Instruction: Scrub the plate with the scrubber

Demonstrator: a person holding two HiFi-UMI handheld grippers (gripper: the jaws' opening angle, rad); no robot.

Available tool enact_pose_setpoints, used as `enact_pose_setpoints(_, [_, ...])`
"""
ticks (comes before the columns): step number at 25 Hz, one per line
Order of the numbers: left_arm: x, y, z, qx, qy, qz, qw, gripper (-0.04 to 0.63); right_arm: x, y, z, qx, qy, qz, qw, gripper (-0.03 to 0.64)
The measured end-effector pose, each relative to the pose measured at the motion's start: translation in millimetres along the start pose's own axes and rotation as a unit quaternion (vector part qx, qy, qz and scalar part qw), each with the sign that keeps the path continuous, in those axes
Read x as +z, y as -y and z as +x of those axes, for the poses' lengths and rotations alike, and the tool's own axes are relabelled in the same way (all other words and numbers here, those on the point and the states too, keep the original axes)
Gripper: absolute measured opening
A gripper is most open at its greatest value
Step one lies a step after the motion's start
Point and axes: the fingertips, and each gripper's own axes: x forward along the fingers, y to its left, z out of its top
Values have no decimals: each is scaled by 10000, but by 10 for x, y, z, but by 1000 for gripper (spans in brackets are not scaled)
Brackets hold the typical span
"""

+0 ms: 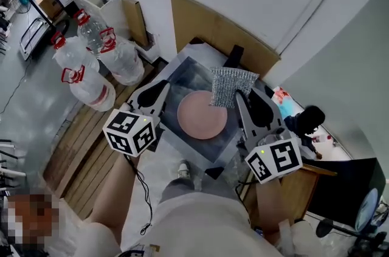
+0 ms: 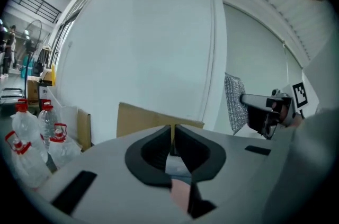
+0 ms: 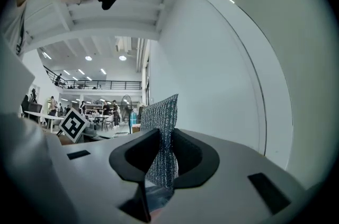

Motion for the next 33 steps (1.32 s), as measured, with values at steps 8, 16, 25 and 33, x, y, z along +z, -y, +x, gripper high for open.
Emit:
enact_pose_setpoints(8, [527, 263, -475, 87, 657, 869, 9940, 29, 544, -264, -259, 309, 450, -286, 9981, 107])
enact_pose_setpoints(16, [798, 532, -812, 210, 1100, 1346, 9846, 28, 759, -410, -477, 586, 596, -375, 9958, 107])
enact_pose_setpoints(25, [743, 785, -1005, 174, 1144, 1586, 9805, 28, 638, -629, -630, 823, 335, -439, 9951, 107])
enact_pose_setpoints(33, [609, 813, -927, 210, 923, 1786, 9794, 28, 486, -546, -581, 805, 308, -481, 9951, 107])
